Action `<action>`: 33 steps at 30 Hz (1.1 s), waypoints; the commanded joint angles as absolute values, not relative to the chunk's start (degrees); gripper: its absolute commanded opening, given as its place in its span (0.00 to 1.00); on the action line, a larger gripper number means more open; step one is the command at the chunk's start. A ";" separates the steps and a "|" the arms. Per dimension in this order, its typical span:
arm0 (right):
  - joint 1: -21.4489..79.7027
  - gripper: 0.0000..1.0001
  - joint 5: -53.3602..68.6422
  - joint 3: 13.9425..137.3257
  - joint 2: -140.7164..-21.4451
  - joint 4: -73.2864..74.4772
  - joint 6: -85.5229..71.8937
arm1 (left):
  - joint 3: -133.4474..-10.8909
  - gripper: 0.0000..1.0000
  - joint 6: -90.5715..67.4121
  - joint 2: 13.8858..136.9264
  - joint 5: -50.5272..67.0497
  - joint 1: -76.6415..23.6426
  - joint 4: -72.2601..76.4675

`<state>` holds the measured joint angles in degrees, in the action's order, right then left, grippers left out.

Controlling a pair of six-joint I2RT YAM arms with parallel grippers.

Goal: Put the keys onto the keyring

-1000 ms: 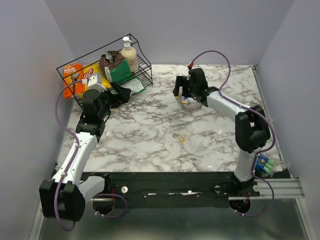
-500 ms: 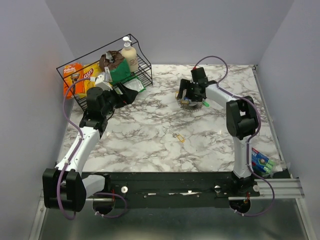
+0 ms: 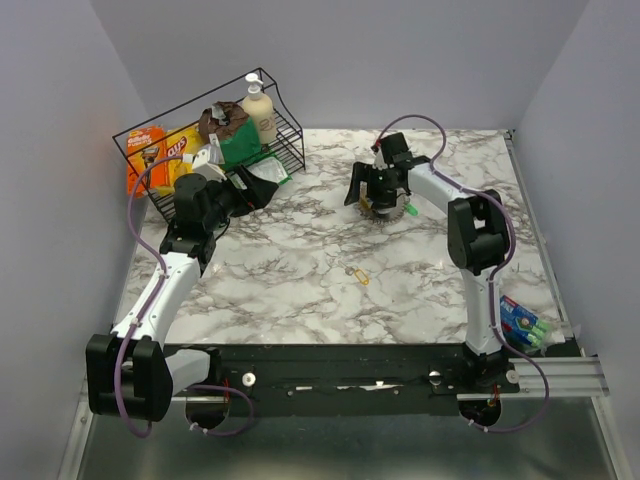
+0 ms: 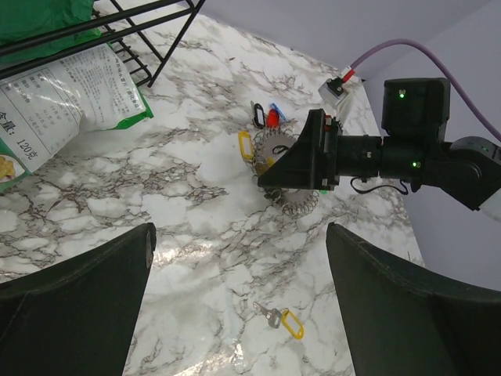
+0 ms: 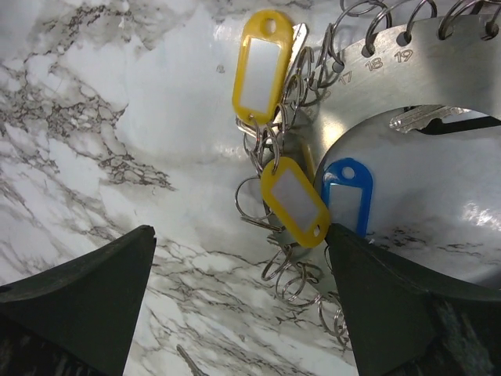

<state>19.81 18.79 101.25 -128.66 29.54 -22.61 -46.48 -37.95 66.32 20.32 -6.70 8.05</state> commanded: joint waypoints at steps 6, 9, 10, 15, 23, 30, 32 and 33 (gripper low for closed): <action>22.06 1.00 26.36 88.52 -123.40 34.02 -21.18 | -46.76 0.99 -37.62 66.36 21.80 -6.24 8.96; 23.99 1.00 27.77 85.01 -121.82 33.49 -20.92 | -46.76 0.99 -37.79 66.79 21.71 -6.24 8.88; 25.04 1.00 28.21 84.03 -121.29 33.05 -21.00 | -46.84 0.99 -38.05 66.71 21.53 -6.24 8.88; 27.42 1.00 29.88 79.28 -116.30 30.94 -21.88 | -47.20 0.99 -37.88 67.67 20.39 -6.24 7.82; 27.42 1.00 16.72 80.77 -103.28 29.71 -22.94 | -47.81 0.99 -37.97 68.99 20.13 -6.24 6.50; 23.12 1.00 10.82 75.86 -94.22 24.70 -23.47 | -47.46 0.99 -37.97 69.26 20.48 -6.24 6.33; 20.75 1.00 10.02 73.66 -93.08 24.43 -23.29 | -47.46 0.99 -37.97 69.17 20.48 -6.24 6.24; 19.79 1.00 10.02 72.70 -92.12 24.43 -23.29 | -47.37 0.99 -37.88 69.43 20.48 -6.24 6.24</action>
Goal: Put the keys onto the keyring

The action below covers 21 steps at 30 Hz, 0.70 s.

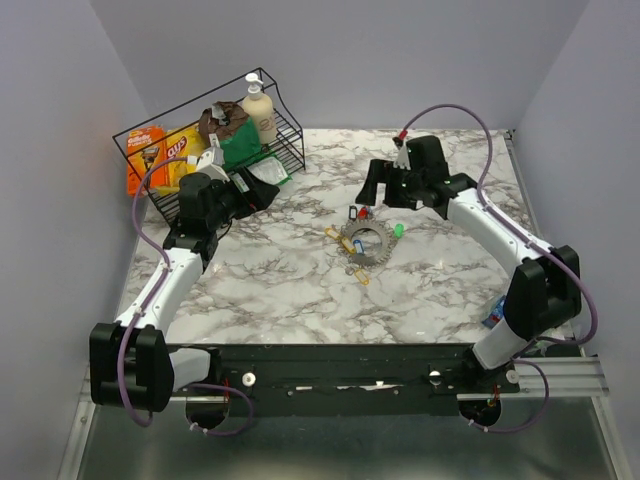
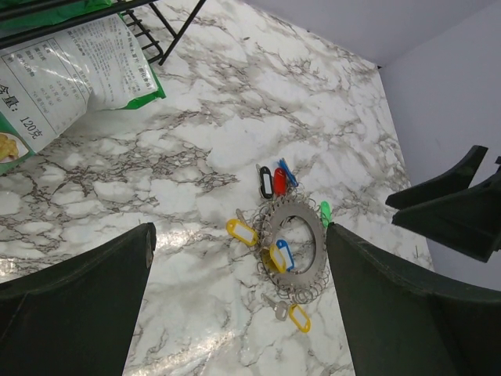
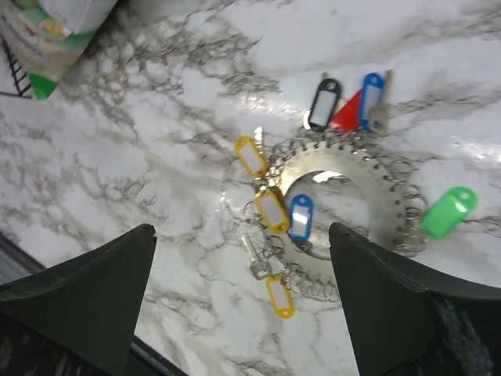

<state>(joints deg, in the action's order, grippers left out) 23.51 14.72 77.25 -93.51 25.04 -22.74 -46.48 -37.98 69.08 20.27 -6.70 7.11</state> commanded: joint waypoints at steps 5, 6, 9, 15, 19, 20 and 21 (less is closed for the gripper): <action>14.86 1.00 10.46 67.16 -90.88 23.73 -23.55 | -47.64 0.99 -38.32 70.75 21.18 -6.42 6.42; 14.59 1.00 10.55 66.71 -90.70 23.73 -23.47 | -47.72 0.99 -38.41 71.45 21.27 -6.59 6.42; 14.33 1.00 10.55 65.39 -90.70 23.38 -23.38 | -49.04 0.99 -38.15 73.12 21.27 -7.81 5.37; 14.15 1.00 11.08 65.04 -90.70 22.68 -22.41 | -55.19 0.99 -33.05 76.29 17.41 -12.74 -2.19; 14.06 1.00 10.20 65.39 -91.05 22.59 -21.80 | -58.87 0.99 -29.37 77.52 11.53 -17.30 -6.40; 13.98 1.00 9.59 65.39 -91.23 22.59 -21.62 | -59.76 0.99 -28.57 77.95 8.47 -19.66 -7.46; 13.97 1.00 9.15 65.48 -91.40 22.59 -21.45 | -60.81 0.99 -27.52 78.83 6.35 -20.99 -8.60</action>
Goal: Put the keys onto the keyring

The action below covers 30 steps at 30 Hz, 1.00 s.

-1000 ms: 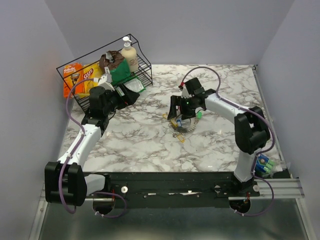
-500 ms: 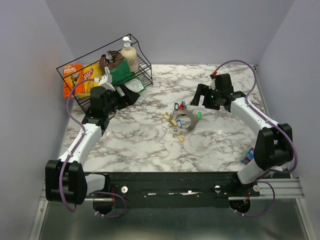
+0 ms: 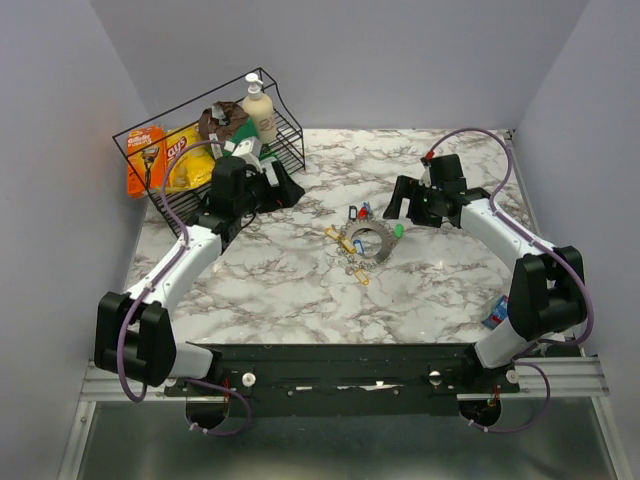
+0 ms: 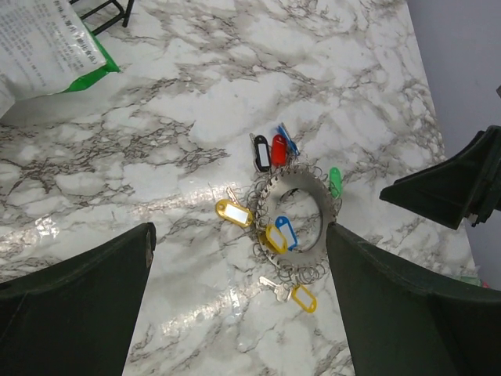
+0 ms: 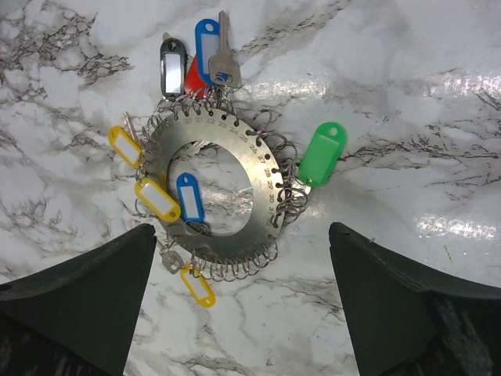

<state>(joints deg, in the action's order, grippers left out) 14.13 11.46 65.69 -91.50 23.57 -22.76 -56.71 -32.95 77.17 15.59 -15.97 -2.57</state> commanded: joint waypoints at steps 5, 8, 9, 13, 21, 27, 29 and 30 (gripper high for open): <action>13.80 1.00 8.61 65.48 -92.11 21.71 -20.92 | -67.84 0.99 -21.98 82.26 -8.77 -29.17 -16.08; 13.80 1.00 8.79 65.74 -93.16 21.36 -21.00 | -69.25 0.99 -20.14 83.14 -19.57 -33.65 -17.49; 13.71 1.00 8.88 65.83 -93.34 21.36 -20.92 | -69.43 0.99 -19.78 83.32 -21.77 -34.79 -17.75; 13.71 1.00 9.49 66.44 -94.30 21.09 -21.09 | -69.70 0.99 -18.28 83.23 -27.77 -37.70 -17.40; 13.80 1.00 10.46 66.27 -94.22 21.09 -20.92 | -69.26 0.99 -17.14 83.58 -24.70 -37.71 -16.08; 13.71 1.00 11.25 64.34 -93.34 21.18 -21.09 | -69.87 0.99 -16.87 85.25 -22.07 -37.71 -16.17; 13.71 1.00 11.86 63.64 -93.08 21.27 -21.09 | -69.87 0.99 -16.79 85.60 -21.54 -37.79 -16.08; 13.80 1.00 12.74 62.94 -92.90 21.27 -21.01 | -69.87 0.99 -16.79 85.69 -21.45 -37.71 -16.00</action>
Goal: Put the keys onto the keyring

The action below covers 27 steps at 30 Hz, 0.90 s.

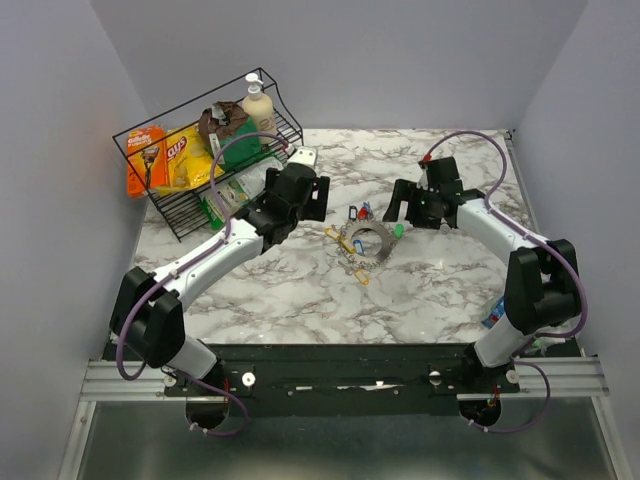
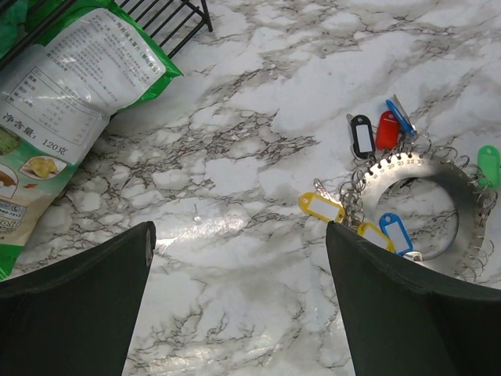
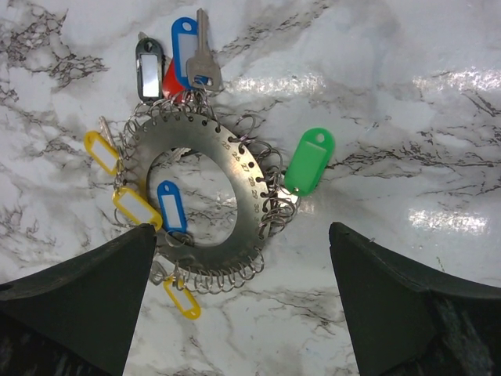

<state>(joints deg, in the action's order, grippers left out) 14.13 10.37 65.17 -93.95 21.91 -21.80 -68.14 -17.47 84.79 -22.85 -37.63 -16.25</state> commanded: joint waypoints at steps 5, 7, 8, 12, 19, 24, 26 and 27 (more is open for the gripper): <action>13.89 0.98 15.29 60.30 -91.85 20.04 -21.18 | -69.79 0.99 -17.05 86.66 -19.78 -37.71 -15.56; 14.15 0.98 16.34 58.98 -91.58 19.17 -21.36 | -69.79 0.99 -17.58 87.18 -19.25 -37.71 -15.56; 14.24 0.98 16.17 58.80 -91.58 19.16 -21.18 | -69.70 0.99 -17.67 87.54 -18.55 -37.79 -15.64; 14.41 0.98 15.91 58.01 -91.41 19.16 -21.18 | -69.43 0.99 -18.63 88.15 -17.49 -37.97 -15.64; 14.68 0.98 15.56 58.18 -90.44 19.34 -20.66 | -69.35 0.99 -18.46 88.50 -17.49 -38.06 -15.38; 15.12 0.98 15.65 58.36 -90.44 19.42 -20.39 | -69.35 0.99 -18.46 88.86 -17.40 -38.14 -15.38; 15.38 0.98 15.82 58.45 -90.44 19.34 -20.39 | -69.26 0.99 -18.46 89.03 -17.40 -38.06 -15.38; 15.47 0.98 15.82 58.45 -90.53 19.42 -20.30 | -69.26 0.99 -18.46 89.03 -17.40 -38.06 -15.38</action>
